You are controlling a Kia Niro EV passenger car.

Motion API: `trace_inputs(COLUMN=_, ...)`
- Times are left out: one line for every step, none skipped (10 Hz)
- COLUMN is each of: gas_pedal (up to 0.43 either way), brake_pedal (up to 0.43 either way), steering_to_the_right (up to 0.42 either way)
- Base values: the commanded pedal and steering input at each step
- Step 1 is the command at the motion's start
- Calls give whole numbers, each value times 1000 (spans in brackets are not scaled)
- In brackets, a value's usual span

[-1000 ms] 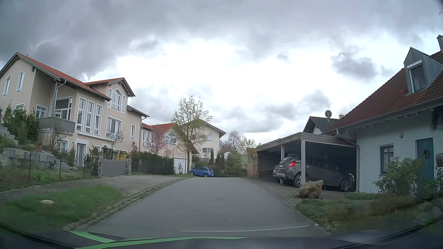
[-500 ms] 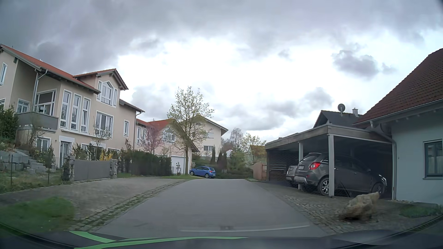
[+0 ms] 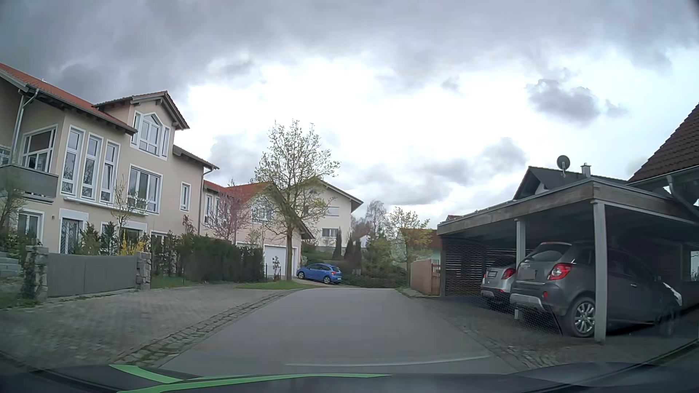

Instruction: Follow the waypoints while adhering to traffic rules and regulations

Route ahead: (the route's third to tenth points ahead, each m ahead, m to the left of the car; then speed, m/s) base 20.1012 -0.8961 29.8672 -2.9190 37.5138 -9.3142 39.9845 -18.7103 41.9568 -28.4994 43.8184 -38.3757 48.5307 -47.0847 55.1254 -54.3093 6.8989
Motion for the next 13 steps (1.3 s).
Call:
trace_inputs(gas_pedal=220, brake_pedal=0, steering_to_the_right=-6)
trace_inputs(gas_pedal=220, brake_pedal=0, steering_to_the_right=-7)
trace_inputs(gas_pedal=189, brake_pedal=0, steering_to_the_right=-7)
trace_inputs(gas_pedal=169, brake_pedal=0, steering_to_the_right=-7)
trace_inputs(gas_pedal=138, brake_pedal=0, steering_to_the_right=-6)
trace_inputs(gas_pedal=118, brake_pedal=0, steering_to_the_right=-5)
trace_inputs(gas_pedal=87, brake_pedal=0, steering_to_the_right=-5)
trace_inputs(gas_pedal=79, brake_pedal=0, steering_to_the_right=-4)
trace_inputs(gas_pedal=79, brake_pedal=0, steering_to_the_right=-3)
trace_inputs(gas_pedal=59, brake_pedal=0, steering_to_the_right=-1)
trace_inputs(gas_pedal=20, brake_pedal=0, steering_to_the_right=1)
trace_inputs(gas_pedal=20, brake_pedal=0, steering_to_the_right=2)
trace_inputs(gas_pedal=8, brake_pedal=0, steering_to_the_right=5)
